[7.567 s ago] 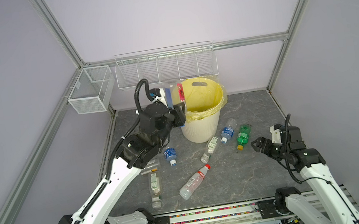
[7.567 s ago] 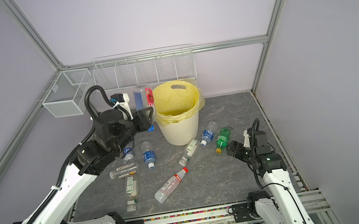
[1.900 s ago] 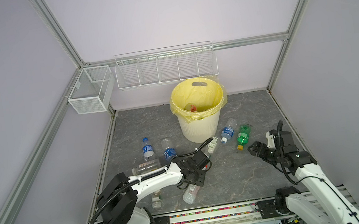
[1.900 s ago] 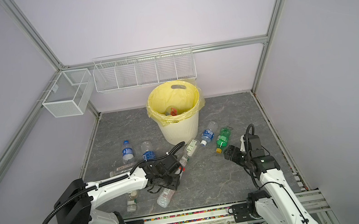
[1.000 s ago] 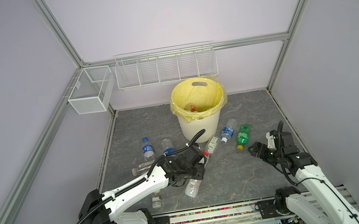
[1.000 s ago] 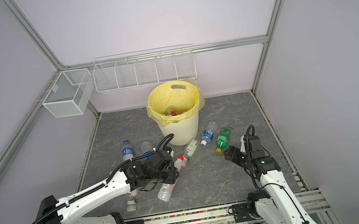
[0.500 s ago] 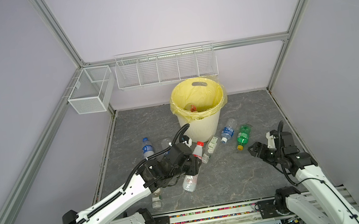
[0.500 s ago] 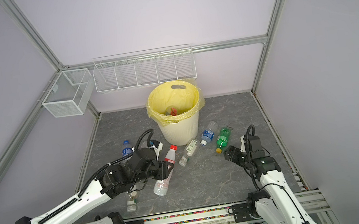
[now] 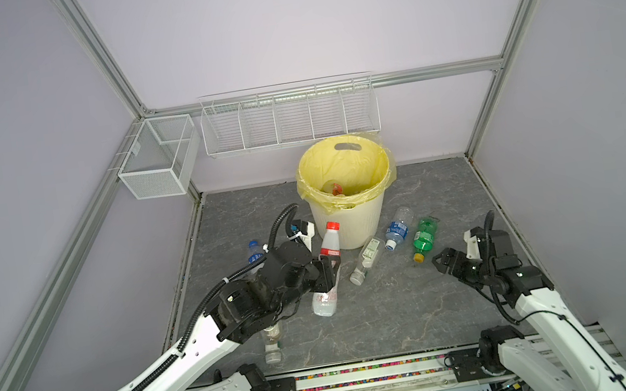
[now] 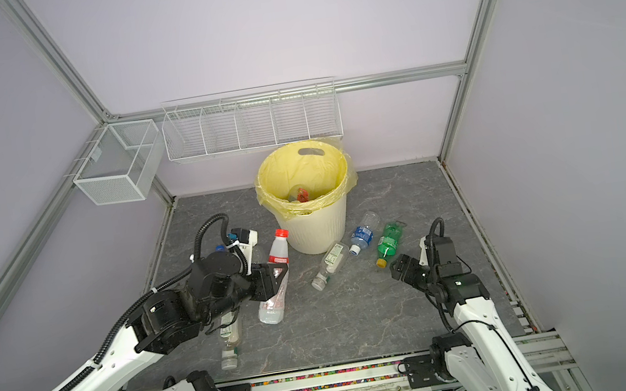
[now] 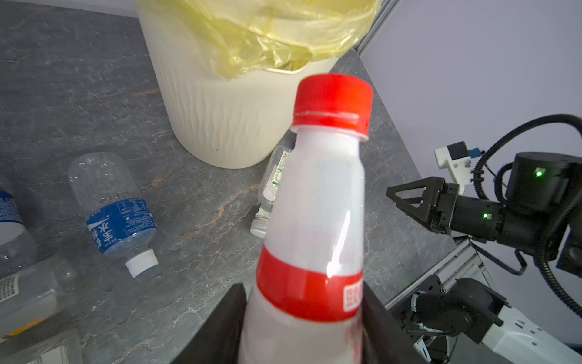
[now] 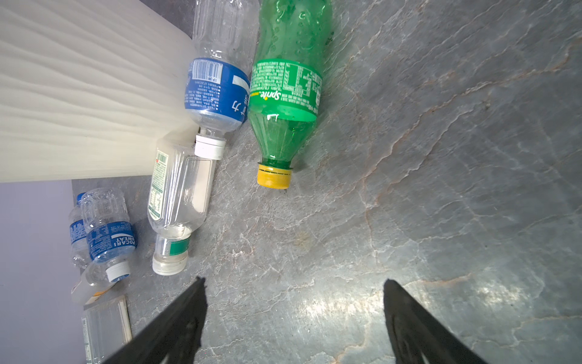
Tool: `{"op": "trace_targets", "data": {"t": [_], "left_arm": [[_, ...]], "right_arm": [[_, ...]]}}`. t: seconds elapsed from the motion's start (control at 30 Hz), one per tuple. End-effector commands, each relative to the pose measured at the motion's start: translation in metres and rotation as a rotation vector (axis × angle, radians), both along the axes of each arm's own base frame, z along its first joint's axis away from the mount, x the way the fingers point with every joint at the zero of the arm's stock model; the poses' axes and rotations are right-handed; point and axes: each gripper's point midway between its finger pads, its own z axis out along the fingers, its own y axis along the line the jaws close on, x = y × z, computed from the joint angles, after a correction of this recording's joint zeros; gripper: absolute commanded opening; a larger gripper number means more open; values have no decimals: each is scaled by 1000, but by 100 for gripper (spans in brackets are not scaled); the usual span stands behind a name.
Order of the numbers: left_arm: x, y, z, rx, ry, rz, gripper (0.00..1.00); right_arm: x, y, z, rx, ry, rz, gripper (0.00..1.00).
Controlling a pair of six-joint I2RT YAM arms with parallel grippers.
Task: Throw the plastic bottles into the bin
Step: 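Lift the white bottle with the left gripper up over the bin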
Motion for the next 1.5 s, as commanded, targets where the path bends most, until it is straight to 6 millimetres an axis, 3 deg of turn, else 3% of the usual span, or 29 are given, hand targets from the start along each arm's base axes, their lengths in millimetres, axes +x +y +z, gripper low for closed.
{"op": "trace_targets", "data": {"t": [0.0, 0.37, 0.7, 0.9, 1.07, 1.23, 1.33, 1.47], "left_arm": [[6, 13, 26, -48, -50, 64, 53], [13, 53, 75, -166, -190, 221, 52], [13, 69, 56, -215, -196, 288, 52], [11, 78, 55, -258, -202, 313, 52], [17, 67, 64, -221, -204, 305, 52], [35, 44, 94, -203, -243, 294, 54], [58, 24, 122, -205, -259, 283, 57], [109, -8, 163, -256, -277, 257, 57]], "right_arm": [[0, 4, 3, 16, -16, 10, 89], [1, 6, 6, 11, -40, 34, 89], [0, 1, 5, -23, -43, 31, 89], [1, 0, 5, -35, -43, 31, 89], [2, 0, 4, -31, -44, 30, 89], [4, 1, 5, -29, -46, 29, 89], [4, 1, 5, -26, -47, 29, 89], [2, 1, 6, -24, -45, 28, 89]]}}
